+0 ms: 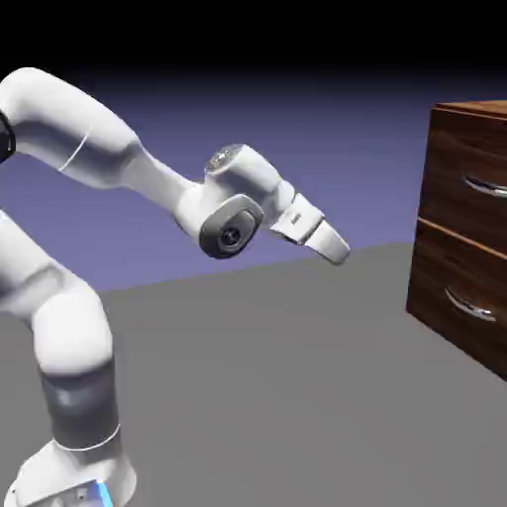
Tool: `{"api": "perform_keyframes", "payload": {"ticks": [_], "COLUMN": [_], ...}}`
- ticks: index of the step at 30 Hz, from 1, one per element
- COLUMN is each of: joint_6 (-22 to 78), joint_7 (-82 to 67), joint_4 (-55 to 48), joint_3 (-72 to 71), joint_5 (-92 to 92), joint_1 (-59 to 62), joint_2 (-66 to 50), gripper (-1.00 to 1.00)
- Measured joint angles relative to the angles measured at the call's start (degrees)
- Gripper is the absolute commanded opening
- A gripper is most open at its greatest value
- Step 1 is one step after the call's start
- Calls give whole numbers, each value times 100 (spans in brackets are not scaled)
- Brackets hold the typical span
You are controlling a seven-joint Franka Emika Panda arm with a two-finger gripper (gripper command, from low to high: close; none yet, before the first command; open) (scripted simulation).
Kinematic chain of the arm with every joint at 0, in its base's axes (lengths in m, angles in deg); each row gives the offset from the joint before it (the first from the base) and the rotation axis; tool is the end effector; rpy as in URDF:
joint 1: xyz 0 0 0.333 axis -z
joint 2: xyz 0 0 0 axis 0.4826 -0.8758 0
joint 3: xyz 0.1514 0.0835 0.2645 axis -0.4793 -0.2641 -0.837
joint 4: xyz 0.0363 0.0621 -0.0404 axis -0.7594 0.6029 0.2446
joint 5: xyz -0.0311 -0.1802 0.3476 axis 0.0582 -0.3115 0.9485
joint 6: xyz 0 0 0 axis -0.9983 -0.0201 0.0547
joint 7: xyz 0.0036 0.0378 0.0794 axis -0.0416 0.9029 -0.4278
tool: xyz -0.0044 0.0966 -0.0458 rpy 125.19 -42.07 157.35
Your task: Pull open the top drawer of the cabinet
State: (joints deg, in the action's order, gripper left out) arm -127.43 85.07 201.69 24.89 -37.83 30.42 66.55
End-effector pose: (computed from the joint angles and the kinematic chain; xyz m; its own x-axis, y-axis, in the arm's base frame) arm 0.3925 -0.0025 0.4765 0.4978 -0.6643 0.5576 -0.4503 -0.7474 -0.4884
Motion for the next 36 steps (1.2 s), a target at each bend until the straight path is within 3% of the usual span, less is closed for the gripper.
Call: {"api": "perform_keyframes", "payload": {"ticks": [36], "joint_6": [496], "joint_7": [-8970], "joint_4": [-4860], "joint_3": [-4957], "joint_5": [8232], "joint_1": [6715], "joint_2": [2143], "gripper": [0]}}
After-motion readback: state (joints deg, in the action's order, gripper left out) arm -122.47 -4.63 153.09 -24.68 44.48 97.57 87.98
